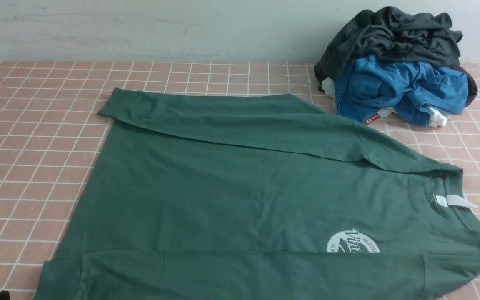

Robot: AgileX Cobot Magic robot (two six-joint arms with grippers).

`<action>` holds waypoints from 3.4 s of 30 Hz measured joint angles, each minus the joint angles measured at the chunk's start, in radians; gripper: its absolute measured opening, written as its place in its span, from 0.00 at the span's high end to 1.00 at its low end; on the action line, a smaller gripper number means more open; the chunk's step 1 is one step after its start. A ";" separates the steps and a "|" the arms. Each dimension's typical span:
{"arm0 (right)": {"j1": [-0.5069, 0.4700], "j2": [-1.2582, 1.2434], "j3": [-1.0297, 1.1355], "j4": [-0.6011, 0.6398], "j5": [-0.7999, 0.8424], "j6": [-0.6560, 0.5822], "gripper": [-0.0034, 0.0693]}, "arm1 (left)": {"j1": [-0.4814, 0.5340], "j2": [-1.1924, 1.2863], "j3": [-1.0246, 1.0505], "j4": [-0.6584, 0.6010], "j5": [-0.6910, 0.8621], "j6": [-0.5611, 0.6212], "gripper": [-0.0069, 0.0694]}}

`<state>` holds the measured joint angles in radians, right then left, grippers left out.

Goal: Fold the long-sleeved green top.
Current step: Use the left arm to clamp the cuff closest to it

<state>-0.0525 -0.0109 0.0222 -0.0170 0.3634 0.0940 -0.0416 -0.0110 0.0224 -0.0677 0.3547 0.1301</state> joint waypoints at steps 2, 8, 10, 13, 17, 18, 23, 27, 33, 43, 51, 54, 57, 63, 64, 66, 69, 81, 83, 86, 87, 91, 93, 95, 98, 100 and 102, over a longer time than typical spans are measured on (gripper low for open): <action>0.000 0.000 0.000 0.000 0.000 0.000 0.97 | 0.000 0.000 0.000 0.000 0.000 0.000 0.82; 0.000 0.000 0.000 0.000 0.000 0.000 0.97 | 0.000 0.000 0.000 0.000 0.000 0.000 0.82; 0.000 0.000 0.000 0.000 0.000 0.000 0.97 | 0.000 0.000 0.000 0.000 0.000 0.000 0.82; 0.000 0.000 0.000 0.000 0.000 0.000 0.97 | 0.000 0.000 0.000 0.000 0.000 0.000 0.82; 0.000 0.000 0.000 0.000 0.000 0.000 0.97 | 0.000 0.000 0.000 0.000 0.000 0.000 0.82; 0.000 0.000 0.000 0.000 0.000 0.000 0.97 | 0.000 0.000 0.000 0.000 0.000 0.000 0.82; 0.000 0.000 0.000 0.000 0.000 0.000 0.97 | 0.000 0.000 0.000 0.000 0.000 0.000 0.82; 0.000 0.000 0.000 0.000 0.000 0.000 0.97 | 0.000 0.000 0.000 0.000 -0.001 0.000 0.82; 0.000 0.000 0.002 0.005 -0.021 -0.004 0.97 | 0.000 0.000 0.003 -0.001 -0.017 0.000 0.82; 0.000 0.000 0.004 0.017 -0.568 0.048 0.97 | 0.000 0.000 0.008 -0.004 -0.461 0.000 0.82; 0.000 0.000 0.004 -0.004 -0.843 0.225 0.97 | 0.000 0.000 -0.002 -0.044 -0.874 -0.105 0.82; 0.000 0.012 -0.085 -0.078 -0.731 0.259 0.97 | 0.001 0.054 -0.187 -0.044 -0.720 -0.162 0.83; 0.000 0.095 -0.246 -0.148 -0.554 0.262 0.97 | 0.001 0.179 -0.395 -0.004 -0.520 -0.162 0.86; 0.000 0.391 -0.503 -0.237 -0.131 0.262 0.97 | 0.000 0.509 -0.640 0.058 -0.202 -0.169 0.90; 0.005 0.479 -0.524 -0.237 -0.027 0.255 0.97 | -0.005 0.589 -0.655 0.059 -0.133 -0.173 0.90; 0.031 0.600 -0.541 -0.199 0.129 0.229 0.97 | -0.019 0.694 -0.662 0.042 -0.004 -0.177 0.90; 0.094 0.730 -0.546 -0.094 0.292 0.141 0.97 | -0.036 0.802 -0.662 0.008 0.147 -0.177 0.90; 0.344 1.093 -0.548 0.400 0.278 -0.523 0.97 | -0.034 1.243 -0.664 -0.008 0.314 -0.185 0.62; 0.349 1.110 -0.548 0.437 0.264 -0.558 0.97 | -0.018 1.303 -0.669 -0.008 0.284 -0.192 0.54; 0.350 1.123 -0.548 0.505 0.261 -0.618 0.97 | 0.058 1.439 -0.696 -0.015 0.251 -0.220 0.41; 0.350 1.123 -0.548 0.519 0.261 -0.629 0.97 | 0.079 1.469 -0.707 -0.024 0.254 -0.223 0.40; 0.350 1.123 -0.548 0.544 0.258 -0.640 0.97 | 0.118 1.538 -0.731 -0.054 0.255 -0.218 0.41; 0.350 1.123 -0.549 0.549 0.253 -0.645 0.97 | 0.122 1.577 -0.738 -0.079 0.253 -0.211 0.48; 0.350 1.123 -0.549 0.551 0.252 -0.645 0.97 | 0.122 1.592 -0.741 -0.084 0.242 -0.210 0.54; 0.350 1.123 -0.549 0.555 0.250 -0.647 0.97 | 0.122 1.604 -0.742 -0.088 0.219 -0.210 0.73; 0.350 1.123 -0.549 0.555 0.250 -0.647 0.97 | 0.122 1.601 -0.744 -0.090 0.219 -0.202 0.83; 0.350 1.123 -0.549 0.555 0.250 -0.648 0.97 | 0.119 1.586 -0.746 -0.090 0.219 -0.189 0.88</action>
<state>0.2975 1.1121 -0.5271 0.5375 0.6136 -0.5541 0.0769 1.5748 -0.7239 -0.1580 0.5738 -0.0587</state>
